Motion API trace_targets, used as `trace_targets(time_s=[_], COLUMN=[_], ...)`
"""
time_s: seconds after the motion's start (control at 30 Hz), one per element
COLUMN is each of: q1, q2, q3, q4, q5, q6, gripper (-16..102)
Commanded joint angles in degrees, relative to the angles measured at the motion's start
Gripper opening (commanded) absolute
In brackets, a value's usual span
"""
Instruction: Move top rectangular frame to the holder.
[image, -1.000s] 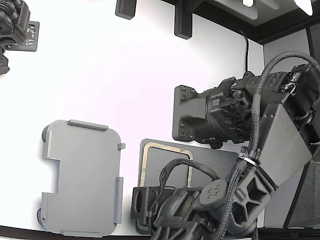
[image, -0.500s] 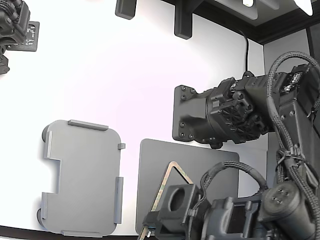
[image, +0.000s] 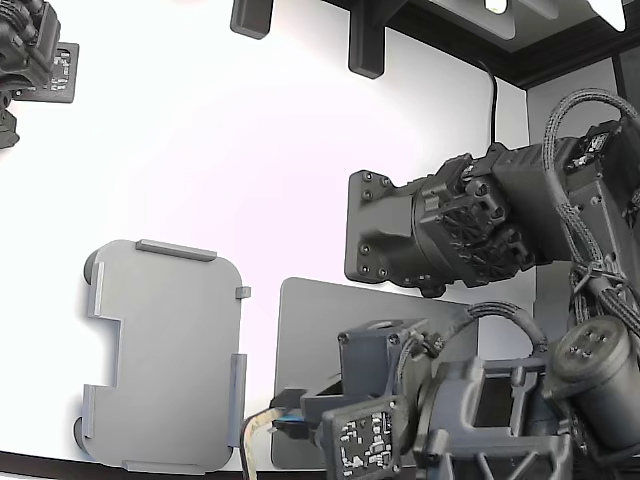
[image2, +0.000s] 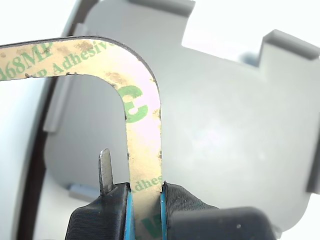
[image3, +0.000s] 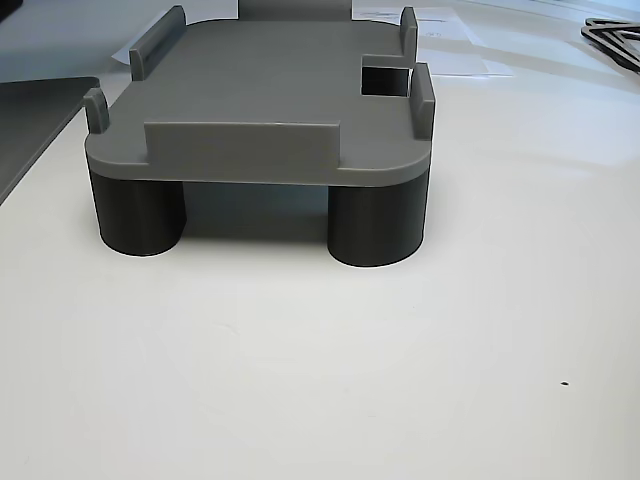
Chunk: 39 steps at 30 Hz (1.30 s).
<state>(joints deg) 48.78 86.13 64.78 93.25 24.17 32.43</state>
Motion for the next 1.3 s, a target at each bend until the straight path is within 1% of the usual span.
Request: trace_targets(time_s=[0.0,0.07,0.13,0.23,0.37,0.5,0.6,0.67,0.8,0.9,1.0,1.07,1.2,1.27], q1=[-2.64,-3.69,-4.22,-5.63,-8.53,-11.87,-13.27,-13.54,-14.50,-14.77,-14.59,-14.50,-14.50,-13.97], q2=[2.02,2.90,4.39,4.83,2.64,0.79,-0.35,-0.88,-3.78,-4.92,-5.45,-5.36,-5.45,-4.48], q3=[0.44,2.64,5.36,5.36,0.18,-3.43,-5.71,-7.21,-12.30,-14.15,-15.38,-15.38,-14.77,-12.57], q4=[-1.76,-4.31,-6.94,-7.82,-5.27,-5.45,-5.54,-5.27,-2.11,-1.58,-0.44,0.09,1.49,1.49], q5=[-0.35,-1.41,-1.41,-2.37,-2.99,-4.48,-5.45,-4.57,-5.54,-5.19,-3.08,-2.29,-3.60,-3.25], q6=[2.11,-0.26,-2.02,-7.03,-12.83,-16.79,-15.64,-14.77,-17.31,-16.61,-11.51,-1.49,19.86,28.56], gripper=[-11,-12,-12,-13,-13,-13,-13,-13,-13,-13,-13,-13,-13,-13])
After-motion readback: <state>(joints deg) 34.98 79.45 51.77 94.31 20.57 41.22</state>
